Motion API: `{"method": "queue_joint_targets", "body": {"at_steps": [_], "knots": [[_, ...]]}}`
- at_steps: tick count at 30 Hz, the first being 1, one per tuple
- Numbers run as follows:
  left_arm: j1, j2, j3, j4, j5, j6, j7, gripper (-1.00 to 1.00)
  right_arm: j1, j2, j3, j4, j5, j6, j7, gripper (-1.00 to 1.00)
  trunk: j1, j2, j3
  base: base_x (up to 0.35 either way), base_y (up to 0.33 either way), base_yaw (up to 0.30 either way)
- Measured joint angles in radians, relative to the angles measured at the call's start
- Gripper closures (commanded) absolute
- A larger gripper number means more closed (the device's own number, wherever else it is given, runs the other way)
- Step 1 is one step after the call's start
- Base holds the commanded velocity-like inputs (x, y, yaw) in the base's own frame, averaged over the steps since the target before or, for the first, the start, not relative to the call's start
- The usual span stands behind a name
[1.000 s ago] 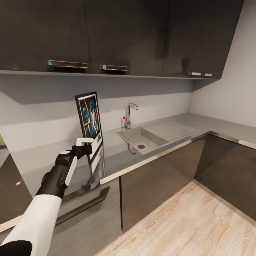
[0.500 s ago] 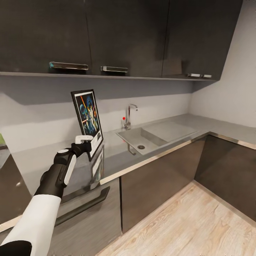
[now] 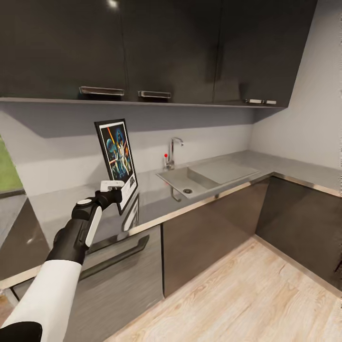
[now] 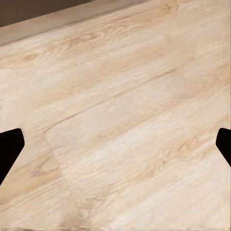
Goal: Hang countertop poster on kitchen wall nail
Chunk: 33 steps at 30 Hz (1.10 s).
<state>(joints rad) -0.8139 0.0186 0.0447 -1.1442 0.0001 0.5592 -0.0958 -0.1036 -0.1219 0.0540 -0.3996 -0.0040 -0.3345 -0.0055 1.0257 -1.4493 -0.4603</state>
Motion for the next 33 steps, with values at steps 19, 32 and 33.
{"method": "queue_joint_targets", "body": {"at_steps": [19,32,33], "knots": [[0.0,-0.001,0.004,-0.042,0.003,0.001,-0.1,1.0,0.0,-0.001,-0.004,0.0,0.0,0.0,0.0,-1.0,0.0,0.0,0.0,-0.338,0.0,0.0],[0.0,-0.008,0.001,-0.035,0.004,0.0,-0.482,1.0,0.0,-0.002,-0.005,0.0,0.0,0.0,0.0,-1.0,0.0,0.0,0.0,-0.338,0.0,0.0],[0.0,-0.008,0.001,-0.032,0.003,0.0,-0.512,1.0,0.0,-0.003,-0.005,0.0,0.0,0.0,0.0,-1.0,0.0,0.0,0.0,-0.286,0.0,0.0]]}}
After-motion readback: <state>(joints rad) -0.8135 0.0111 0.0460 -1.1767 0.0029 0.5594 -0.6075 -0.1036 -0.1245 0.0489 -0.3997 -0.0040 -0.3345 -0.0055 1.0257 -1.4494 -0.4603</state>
